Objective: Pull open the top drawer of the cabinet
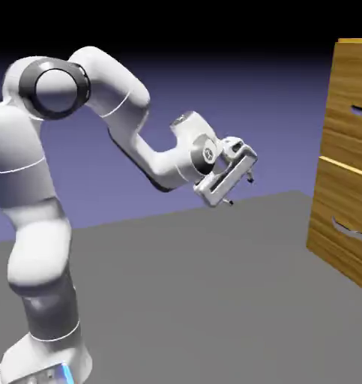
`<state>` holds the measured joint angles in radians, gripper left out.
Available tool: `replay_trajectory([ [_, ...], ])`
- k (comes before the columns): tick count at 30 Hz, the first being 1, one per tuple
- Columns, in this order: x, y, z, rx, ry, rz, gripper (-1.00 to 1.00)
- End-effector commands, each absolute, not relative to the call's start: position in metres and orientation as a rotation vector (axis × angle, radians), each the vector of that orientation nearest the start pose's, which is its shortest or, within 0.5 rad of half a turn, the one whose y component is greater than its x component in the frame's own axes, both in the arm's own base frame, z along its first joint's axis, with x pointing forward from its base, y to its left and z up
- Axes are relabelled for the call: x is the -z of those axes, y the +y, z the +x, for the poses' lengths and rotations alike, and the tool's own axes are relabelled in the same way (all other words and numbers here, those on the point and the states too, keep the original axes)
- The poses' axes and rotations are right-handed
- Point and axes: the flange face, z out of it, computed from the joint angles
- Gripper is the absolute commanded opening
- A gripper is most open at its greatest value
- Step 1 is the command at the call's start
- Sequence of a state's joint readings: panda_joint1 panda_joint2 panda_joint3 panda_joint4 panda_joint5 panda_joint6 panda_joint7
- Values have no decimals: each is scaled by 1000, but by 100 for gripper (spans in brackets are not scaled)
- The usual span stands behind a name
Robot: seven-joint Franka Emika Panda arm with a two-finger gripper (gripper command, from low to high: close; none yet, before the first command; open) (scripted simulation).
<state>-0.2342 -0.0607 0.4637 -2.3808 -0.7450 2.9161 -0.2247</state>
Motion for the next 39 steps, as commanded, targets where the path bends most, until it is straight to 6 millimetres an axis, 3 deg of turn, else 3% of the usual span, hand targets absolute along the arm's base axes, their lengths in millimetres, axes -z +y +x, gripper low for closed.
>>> replay_trajectory([
  [1,-393,166,503,940,-1961,-2802,0],
  [7,-377,204,521,840,-2647,-2349,0],
  [12,-370,231,535,780,-3108,-1863,0],
  [17,-370,253,549,741,-3466,-1326,0],
  [23,-382,270,569,703,-3779,-661,0],
  [31,-415,270,604,582,-4057,197,0],
  [39,-463,235,647,216,-4224,957,0],
])
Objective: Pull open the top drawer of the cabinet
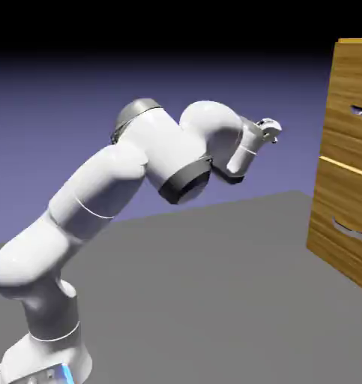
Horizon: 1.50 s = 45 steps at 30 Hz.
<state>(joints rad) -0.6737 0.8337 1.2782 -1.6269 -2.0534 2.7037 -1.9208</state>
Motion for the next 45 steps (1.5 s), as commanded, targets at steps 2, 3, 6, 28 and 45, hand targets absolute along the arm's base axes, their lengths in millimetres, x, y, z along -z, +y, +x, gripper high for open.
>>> replay_trajectory([
  [2,-476,219,658,-26,1828,-482,0],
  [3,-483,210,664,12,1795,-505,0],
  [6,-501,179,682,136,1700,-557,0],
  [28,-548,39,780,613,1482,-615,-100],
  [45,-548,39,690,613,1482,-615,-100],
])
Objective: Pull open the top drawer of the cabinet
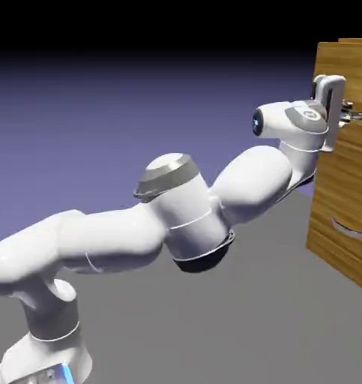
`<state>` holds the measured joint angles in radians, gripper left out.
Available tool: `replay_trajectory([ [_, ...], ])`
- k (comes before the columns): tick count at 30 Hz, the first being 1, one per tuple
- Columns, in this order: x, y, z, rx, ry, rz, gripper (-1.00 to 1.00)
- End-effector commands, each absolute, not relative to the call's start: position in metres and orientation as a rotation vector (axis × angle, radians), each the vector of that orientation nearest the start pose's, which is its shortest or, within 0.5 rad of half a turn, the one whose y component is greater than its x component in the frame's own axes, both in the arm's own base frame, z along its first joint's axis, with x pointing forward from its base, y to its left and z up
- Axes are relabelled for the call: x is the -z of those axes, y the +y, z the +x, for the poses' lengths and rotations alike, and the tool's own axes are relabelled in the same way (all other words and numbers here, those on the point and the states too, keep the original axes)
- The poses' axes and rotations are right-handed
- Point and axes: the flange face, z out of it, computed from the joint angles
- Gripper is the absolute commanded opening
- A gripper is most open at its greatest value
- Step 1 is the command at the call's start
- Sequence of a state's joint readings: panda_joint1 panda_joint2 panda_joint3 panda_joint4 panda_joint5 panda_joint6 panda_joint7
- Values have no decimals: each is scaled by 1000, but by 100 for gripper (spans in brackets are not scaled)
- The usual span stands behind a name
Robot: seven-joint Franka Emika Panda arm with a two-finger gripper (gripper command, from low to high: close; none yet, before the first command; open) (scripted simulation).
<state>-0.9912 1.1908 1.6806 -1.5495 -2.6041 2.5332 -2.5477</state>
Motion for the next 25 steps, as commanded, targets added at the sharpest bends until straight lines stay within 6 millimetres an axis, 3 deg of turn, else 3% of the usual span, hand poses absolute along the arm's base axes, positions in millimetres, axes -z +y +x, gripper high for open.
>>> replay_trajectory([
  [1,-548,39,682,613,1482,-615,-100],
  [10,-548,39,605,613,1482,-615,-100],
  [21,-548,39,493,613,1482,-615,-100],
  [22,-548,39,493,613,1482,-615,100],
  [23,-548,39,493,613,1482,-615,100],
  [25,-549,39,468,611,1482,-613,100],
])
